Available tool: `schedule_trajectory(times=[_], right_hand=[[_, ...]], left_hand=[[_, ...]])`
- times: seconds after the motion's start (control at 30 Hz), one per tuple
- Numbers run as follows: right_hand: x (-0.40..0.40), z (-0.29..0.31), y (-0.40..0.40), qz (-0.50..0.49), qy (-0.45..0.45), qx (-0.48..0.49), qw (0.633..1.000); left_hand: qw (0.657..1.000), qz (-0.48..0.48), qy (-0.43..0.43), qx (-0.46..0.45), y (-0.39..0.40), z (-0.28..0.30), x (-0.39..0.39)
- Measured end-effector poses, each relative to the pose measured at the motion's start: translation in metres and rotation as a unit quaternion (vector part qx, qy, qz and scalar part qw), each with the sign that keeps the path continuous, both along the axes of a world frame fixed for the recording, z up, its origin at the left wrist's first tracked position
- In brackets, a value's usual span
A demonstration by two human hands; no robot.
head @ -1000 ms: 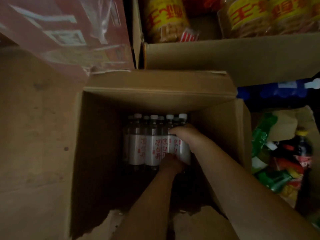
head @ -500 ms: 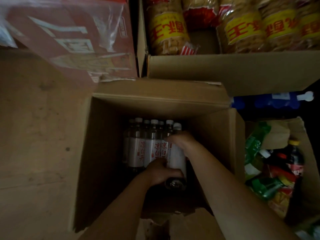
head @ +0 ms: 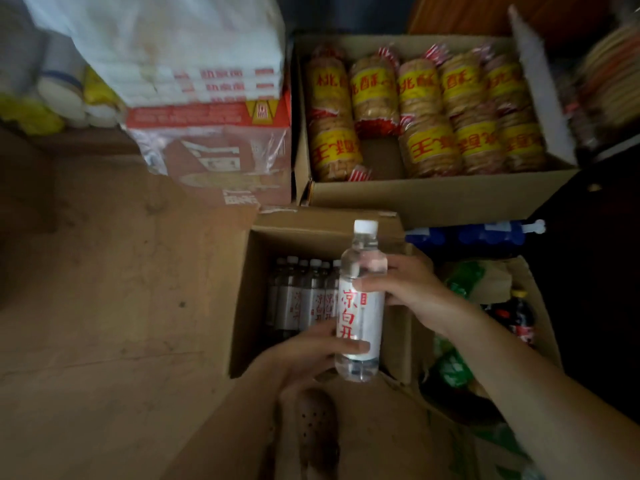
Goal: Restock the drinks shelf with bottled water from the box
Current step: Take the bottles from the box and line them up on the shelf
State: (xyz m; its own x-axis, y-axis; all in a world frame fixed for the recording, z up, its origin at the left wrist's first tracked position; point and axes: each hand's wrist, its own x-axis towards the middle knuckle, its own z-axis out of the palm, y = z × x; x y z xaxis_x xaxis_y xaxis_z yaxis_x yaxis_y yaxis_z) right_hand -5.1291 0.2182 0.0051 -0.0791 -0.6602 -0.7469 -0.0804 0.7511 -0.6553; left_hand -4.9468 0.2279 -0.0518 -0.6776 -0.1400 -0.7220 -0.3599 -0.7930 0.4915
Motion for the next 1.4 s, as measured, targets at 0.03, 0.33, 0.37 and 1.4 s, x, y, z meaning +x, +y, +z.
schedule_trajectory(times=[0.03, 0.33, 0.37, 1.4], right_hand=[[-0.007, 0.026, 0.000, -0.003, -0.014, -0.027, 1.000], [-0.057, 0.264, -0.013, -0.093, 0.011, -0.227, 0.969], [-0.061, 0.291, -0.010, -0.101, 0.033, -0.248, 0.963], [-0.197, 0.633, 0.601, -0.522, 0.361, -0.268, 0.725]], left_hand=[[1.000, -0.007, 0.024, -0.004, -0.009, 0.021, 0.001], [0.960, -0.043, 0.059, -0.270, -0.072, 0.252, -0.066], [0.952, -0.041, 0.067, -0.296, -0.071, 0.276, -0.076], [0.758, -0.354, 0.343, -0.428, 0.431, 0.593, -0.369]])
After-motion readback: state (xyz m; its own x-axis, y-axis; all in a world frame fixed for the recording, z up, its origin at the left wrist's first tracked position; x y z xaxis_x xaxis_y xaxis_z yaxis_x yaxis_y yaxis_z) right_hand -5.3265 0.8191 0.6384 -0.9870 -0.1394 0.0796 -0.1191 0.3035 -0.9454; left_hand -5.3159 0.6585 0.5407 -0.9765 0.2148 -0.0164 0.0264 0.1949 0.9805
